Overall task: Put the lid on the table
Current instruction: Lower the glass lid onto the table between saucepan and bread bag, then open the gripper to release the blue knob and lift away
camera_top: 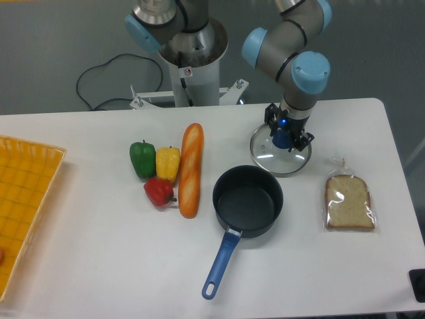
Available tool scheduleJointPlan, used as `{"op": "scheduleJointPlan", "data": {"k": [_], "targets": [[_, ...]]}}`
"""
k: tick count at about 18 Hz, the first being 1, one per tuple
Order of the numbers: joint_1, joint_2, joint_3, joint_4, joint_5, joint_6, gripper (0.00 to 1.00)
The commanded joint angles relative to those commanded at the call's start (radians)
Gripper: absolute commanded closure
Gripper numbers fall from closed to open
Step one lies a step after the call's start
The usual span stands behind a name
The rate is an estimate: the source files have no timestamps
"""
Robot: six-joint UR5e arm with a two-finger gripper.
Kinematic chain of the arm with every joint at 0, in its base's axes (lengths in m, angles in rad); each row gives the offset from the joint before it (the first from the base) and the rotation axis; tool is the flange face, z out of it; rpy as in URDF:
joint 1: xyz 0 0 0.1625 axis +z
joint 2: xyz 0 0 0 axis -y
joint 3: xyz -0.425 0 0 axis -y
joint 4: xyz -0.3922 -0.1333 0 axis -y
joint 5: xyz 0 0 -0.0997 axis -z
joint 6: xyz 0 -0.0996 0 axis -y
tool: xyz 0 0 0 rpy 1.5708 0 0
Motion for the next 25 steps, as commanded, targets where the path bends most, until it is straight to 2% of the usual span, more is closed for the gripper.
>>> {"op": "scheduleJointPlan", "data": {"k": [8, 16, 18, 20, 25], "targets": [[0.000, 0.000, -0.003, 0.005, 0.000, 0.002, 0.35], [0.002, 0.000, 0.003, 0.003, 0.002, 0.009, 0.19], [0.003, 0.003, 0.005, 0.002, 0.000, 0.011, 0.10], [0.003, 0.003, 0.011, -0.002, 0.002, 0.012, 0.05], [0.005, 0.011, 0.035, -0.011, 0.006, 0.014, 0.01]]}}
